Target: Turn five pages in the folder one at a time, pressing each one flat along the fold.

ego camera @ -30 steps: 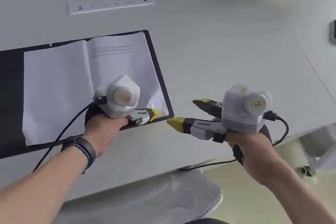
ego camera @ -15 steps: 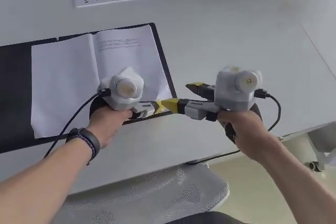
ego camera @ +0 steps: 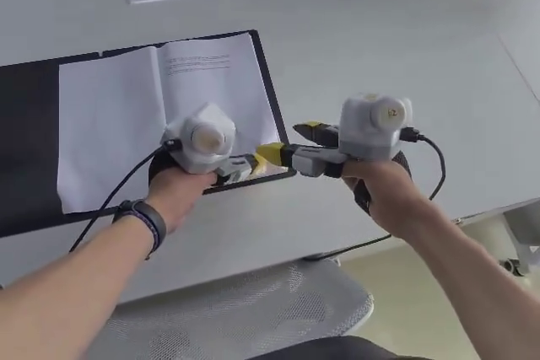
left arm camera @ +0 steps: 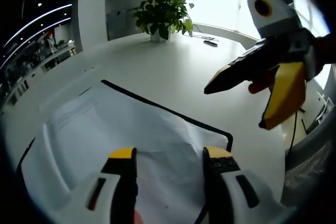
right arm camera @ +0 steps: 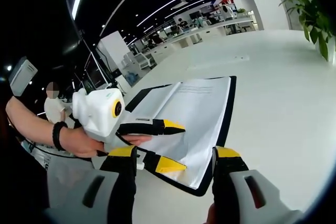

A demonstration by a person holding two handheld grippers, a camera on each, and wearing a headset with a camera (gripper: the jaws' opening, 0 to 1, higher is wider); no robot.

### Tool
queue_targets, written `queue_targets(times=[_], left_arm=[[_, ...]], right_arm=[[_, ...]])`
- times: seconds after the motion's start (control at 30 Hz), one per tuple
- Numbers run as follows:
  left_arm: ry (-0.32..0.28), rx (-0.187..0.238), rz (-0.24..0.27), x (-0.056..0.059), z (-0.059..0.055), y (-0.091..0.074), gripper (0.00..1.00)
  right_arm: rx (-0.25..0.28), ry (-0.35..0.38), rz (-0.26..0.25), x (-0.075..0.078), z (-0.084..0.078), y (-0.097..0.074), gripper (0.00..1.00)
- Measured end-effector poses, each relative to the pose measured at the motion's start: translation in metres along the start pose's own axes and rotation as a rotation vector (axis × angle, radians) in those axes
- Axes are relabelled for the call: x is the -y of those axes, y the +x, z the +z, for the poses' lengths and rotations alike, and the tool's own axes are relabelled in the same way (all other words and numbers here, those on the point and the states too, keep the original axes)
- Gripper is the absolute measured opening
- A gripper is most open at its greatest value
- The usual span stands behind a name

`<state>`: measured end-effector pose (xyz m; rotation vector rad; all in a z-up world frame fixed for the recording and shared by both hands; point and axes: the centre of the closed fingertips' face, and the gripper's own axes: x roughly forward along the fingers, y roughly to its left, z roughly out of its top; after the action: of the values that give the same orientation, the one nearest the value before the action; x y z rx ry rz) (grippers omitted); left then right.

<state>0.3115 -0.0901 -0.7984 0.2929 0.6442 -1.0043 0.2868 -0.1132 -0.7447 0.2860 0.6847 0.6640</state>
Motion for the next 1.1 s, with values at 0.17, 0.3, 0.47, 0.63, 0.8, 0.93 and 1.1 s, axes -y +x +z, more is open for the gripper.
queue_targets(times=[0.17, 0.3, 0.47, 0.63, 0.8, 0.93, 1.1], left_arm=[[0.009, 0.007, 0.009, 0.0, 0.0, -0.001, 0.5], [0.008, 0.009, 0.012, -0.001, 0.0, -0.001, 0.49], [0.007, 0.014, 0.015, -0.003, -0.001, 0.001, 0.48], [-0.001, 0.018, 0.015, -0.003, -0.001, 0.0, 0.47], [-0.009, 0.022, 0.015, -0.003, -0.001, 0.0, 0.47], [-0.018, 0.026, 0.018, -0.007, -0.001, 0.002, 0.45], [-0.019, 0.027, 0.019, -0.007, -0.002, 0.003, 0.45]], right_arm=[[-0.004, 0.017, 0.012, 0.003, -0.001, 0.008, 0.55], [-0.011, 0.026, 0.022, 0.004, -0.003, 0.013, 0.54], [-0.021, 0.033, 0.03, 0.009, -0.005, 0.022, 0.54], [-0.028, 0.055, 0.039, 0.015, -0.006, 0.031, 0.53], [-0.044, 0.062, 0.049, 0.017, -0.009, 0.037, 0.52], [-0.038, 0.067, 0.066, 0.016, -0.008, 0.039, 0.51], [-0.042, 0.078, 0.064, 0.02, -0.009, 0.04, 0.51]])
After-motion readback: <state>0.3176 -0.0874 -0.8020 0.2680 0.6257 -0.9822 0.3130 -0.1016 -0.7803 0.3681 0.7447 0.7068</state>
